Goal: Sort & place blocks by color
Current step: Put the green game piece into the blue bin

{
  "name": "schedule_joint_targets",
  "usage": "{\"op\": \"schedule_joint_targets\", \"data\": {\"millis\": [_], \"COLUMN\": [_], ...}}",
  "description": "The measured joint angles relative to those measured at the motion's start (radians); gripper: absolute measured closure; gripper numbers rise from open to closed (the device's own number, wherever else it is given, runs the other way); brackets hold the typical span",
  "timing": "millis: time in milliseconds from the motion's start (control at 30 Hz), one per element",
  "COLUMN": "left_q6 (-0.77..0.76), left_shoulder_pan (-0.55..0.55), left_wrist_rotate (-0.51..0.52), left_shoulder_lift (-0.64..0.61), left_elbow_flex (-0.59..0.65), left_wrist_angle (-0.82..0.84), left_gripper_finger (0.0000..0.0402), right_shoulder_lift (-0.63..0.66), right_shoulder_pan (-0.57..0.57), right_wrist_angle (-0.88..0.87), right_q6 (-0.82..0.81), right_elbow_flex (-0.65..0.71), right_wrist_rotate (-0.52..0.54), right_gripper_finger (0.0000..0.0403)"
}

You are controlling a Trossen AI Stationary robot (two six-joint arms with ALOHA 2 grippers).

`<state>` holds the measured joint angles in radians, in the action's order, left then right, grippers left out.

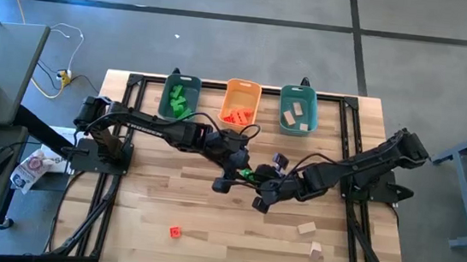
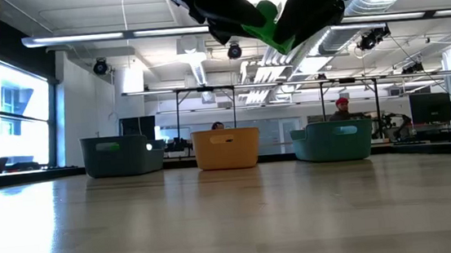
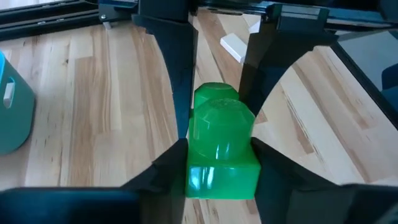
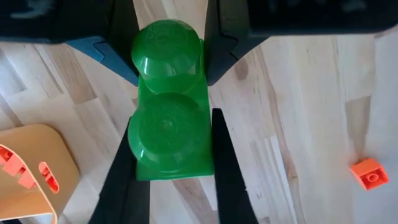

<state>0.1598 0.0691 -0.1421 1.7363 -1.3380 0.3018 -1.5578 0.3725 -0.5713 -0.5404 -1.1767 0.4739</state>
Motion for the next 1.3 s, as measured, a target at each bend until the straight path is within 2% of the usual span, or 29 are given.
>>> {"op": "schedule_joint_targets", "data": {"millis": [200,367,467,533,700,800,1033,1167,1300], "left_q6": [0.006,0.003,0.023,0.025,0.043,0.054,0.061,0.059,0.057], "left_shoulder_pan": [0.0,0.0,0.007,0.02,0.051,0.069,0.113,0.165,0.249], "left_wrist_rotate": [0.0,0.031,0.082,0.114,0.188,0.259,0.447,0.514,0.521], "left_shoulder_lift": [-0.001,-0.001,-0.006,-0.011,-0.04,-0.062,-0.109,-0.133,-0.159], "left_elbow_flex": [0.0,0.0,0.0,0.0,0.0,0.0,0.0,0.0,0.001], "left_wrist_angle": [0.007,0.063,0.139,0.192,0.32,0.408,0.632,0.725,0.757], "left_gripper_finger": [0.0294,0.0294,0.0294,0.0294,0.0294,0.0294,0.0294,0.0294,0.0294], "right_shoulder_lift": [0.0,0.0,-0.001,-0.001,-0.001,-0.001,-0.001,-0.001,-0.001], "right_shoulder_pan": [-0.001,0.001,0.0,0.002,0.001,0.008,0.064,0.102,0.146], "right_wrist_angle": [0.001,-0.011,-0.034,-0.06,-0.118,-0.166,-0.309,-0.37,-0.405], "right_q6": [0.016,0.043,0.05,0.052,0.049,0.05,0.032,-0.002,-0.036], "right_elbow_flex": [0.0,0.0,0.0,0.0,0.0,0.0,0.0,0.0,0.002], "right_wrist_rotate": [-0.005,-0.039,-0.129,-0.207,-0.367,-0.426,-0.396,-0.38,-0.373], "right_gripper_finger": [0.0293,0.0204,0.0164,0.0152,0.0146,0.0145,0.0144,0.0144,0.0144]}}
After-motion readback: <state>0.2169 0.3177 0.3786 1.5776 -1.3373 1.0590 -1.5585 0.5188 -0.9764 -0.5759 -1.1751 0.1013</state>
